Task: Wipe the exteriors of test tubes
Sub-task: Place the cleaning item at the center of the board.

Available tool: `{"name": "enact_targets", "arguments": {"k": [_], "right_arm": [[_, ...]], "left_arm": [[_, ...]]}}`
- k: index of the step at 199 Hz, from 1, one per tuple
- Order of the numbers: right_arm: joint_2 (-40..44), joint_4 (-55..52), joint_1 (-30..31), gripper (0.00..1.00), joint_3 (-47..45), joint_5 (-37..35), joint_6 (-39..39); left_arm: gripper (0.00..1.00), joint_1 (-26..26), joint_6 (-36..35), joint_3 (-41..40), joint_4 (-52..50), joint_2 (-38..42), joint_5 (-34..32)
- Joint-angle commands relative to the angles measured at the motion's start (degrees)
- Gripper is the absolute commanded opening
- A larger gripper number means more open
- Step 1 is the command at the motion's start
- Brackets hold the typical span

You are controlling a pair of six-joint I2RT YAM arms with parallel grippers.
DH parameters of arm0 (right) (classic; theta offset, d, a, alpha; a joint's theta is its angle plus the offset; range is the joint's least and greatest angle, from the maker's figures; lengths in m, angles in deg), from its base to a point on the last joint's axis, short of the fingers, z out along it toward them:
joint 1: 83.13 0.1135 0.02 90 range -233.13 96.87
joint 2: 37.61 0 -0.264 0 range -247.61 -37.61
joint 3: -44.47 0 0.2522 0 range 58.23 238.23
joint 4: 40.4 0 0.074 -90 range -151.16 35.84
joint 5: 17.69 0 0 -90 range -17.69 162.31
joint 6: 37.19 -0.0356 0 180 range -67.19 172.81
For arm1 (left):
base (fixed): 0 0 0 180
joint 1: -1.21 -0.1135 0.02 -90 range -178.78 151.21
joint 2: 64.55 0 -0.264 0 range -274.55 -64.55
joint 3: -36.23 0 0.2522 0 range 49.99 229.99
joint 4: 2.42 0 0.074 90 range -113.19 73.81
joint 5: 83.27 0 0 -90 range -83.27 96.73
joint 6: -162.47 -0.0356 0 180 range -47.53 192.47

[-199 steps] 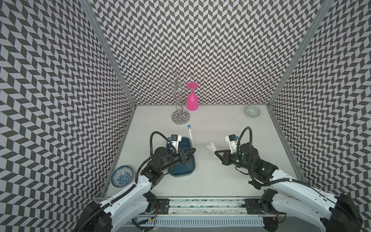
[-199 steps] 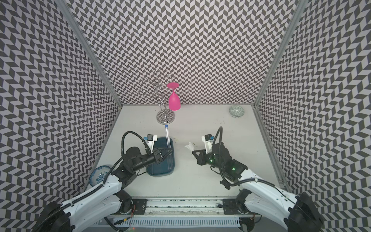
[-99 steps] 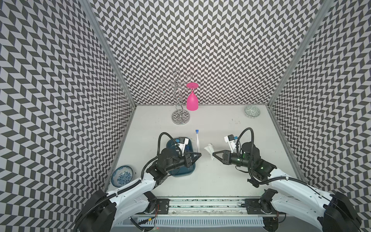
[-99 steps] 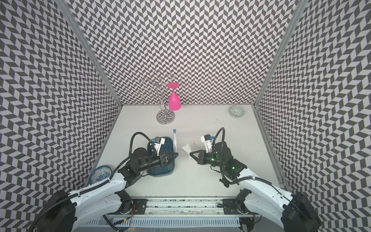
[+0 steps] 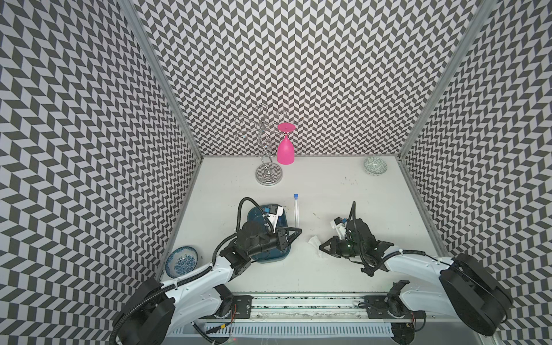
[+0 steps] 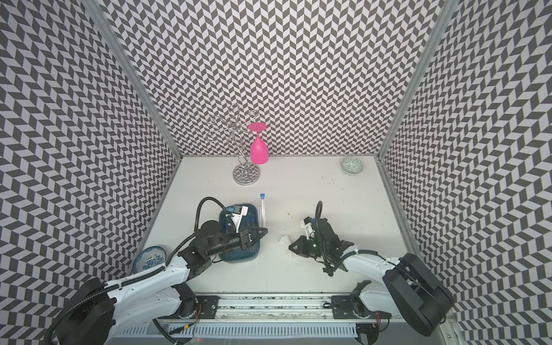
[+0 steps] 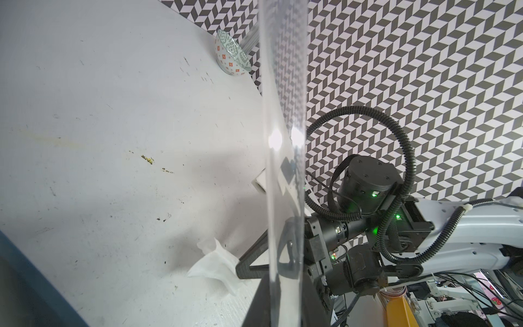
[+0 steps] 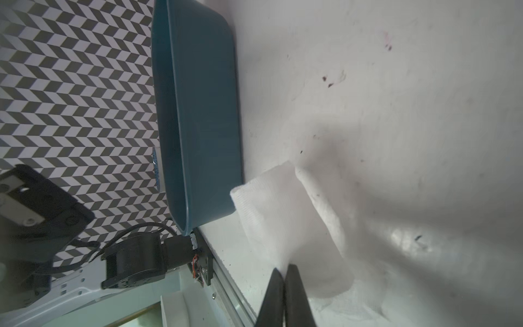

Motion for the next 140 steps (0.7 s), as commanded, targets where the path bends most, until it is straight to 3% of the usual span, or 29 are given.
{"name": "enact_targets", "arguments": {"k": [1,25,45,68,104,140], "right_arm": [[0.6,-5.3,-2.0,0.19,2.7,-6.1,3.9],[0.8,-14.9,-2.6,0.36,7.0,-13.8,8.7],[2.2,-19.9,-2.5,0.41,9.9,-18.7,10.8],[4.2,-22.7,-2.6,0.4,12.9,-20.3,13.6],[6.0,-23.9,-1.5,0.32,15.6,-13.6,17.7],[6.8,-26.0,6.4,0.28,15.0,-15.9,17.1]], "left_arm": [[0.17,0.1,0.6,-0.8,1.1,1.3,-1.1],[0.17,0.1,0.6,-1.0,0.8,1.7,-1.5],[0.17,0.1,0.5,-1.1,0.5,1.9,-1.5],[0.17,0.1,0.5,-1.4,0.3,2.3,-1.7],[0.17,0.2,0.5,-1.5,0.2,2.2,-2.0],[0.17,0.2,0.7,-1.6,0.2,2.5,-2.6]]}}
